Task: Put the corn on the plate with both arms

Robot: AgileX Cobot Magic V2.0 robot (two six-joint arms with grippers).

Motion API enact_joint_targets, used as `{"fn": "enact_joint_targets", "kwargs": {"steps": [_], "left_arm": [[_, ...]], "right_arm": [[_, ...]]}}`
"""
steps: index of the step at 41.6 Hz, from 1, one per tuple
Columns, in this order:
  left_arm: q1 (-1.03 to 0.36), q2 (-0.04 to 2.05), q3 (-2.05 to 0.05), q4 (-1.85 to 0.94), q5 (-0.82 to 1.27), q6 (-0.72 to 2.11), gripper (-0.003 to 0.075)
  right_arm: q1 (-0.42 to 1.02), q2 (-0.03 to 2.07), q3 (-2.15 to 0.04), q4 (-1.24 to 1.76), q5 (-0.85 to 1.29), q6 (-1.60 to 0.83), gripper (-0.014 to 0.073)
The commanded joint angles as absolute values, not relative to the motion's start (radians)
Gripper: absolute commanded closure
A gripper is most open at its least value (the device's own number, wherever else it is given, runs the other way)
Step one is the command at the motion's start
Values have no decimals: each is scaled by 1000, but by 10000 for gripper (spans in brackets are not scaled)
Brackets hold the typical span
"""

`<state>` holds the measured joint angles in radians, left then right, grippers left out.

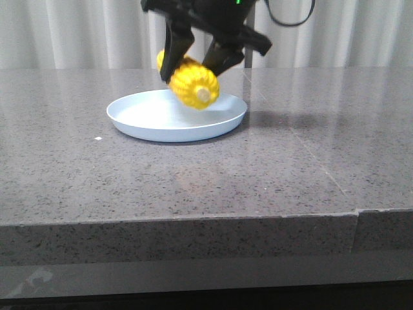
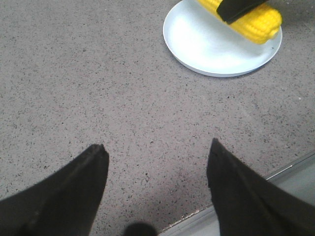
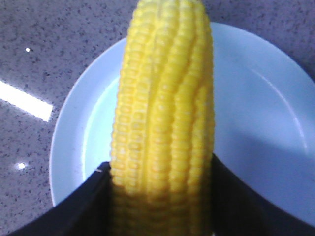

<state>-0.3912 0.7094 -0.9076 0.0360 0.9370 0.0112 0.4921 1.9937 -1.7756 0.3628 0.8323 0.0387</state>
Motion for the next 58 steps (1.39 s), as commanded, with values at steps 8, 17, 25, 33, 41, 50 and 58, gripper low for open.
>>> {"fn": "enact_joint_targets", "kwargs": {"steps": [8,17,25,33,41,50,58], "left_arm": [[-400,707,-934,36,872,0,292],[-400,707,-934,36,872,0,292],[-400,707,-934,36,872,0,292],[-400,707,-934,36,872,0,292],[-400,707,-934,36,872,0,292],[-400,707,-934,36,872,0,292],[-400,707,-934,36,872,0,292]], "right_arm": [[490,1959,-1812,386,756,38,-1],[490,1856,-1823,276,793,32,-20],[490,1693,-1793,143,872,18,-20],[490,1463,-1665,105,876,-73,-20],[490,1262,-1487,63,875,-76,-20],[490,1047,-1292,58,875,-74,-20],[490,880,-1126,58,876,-59,-20]]}}
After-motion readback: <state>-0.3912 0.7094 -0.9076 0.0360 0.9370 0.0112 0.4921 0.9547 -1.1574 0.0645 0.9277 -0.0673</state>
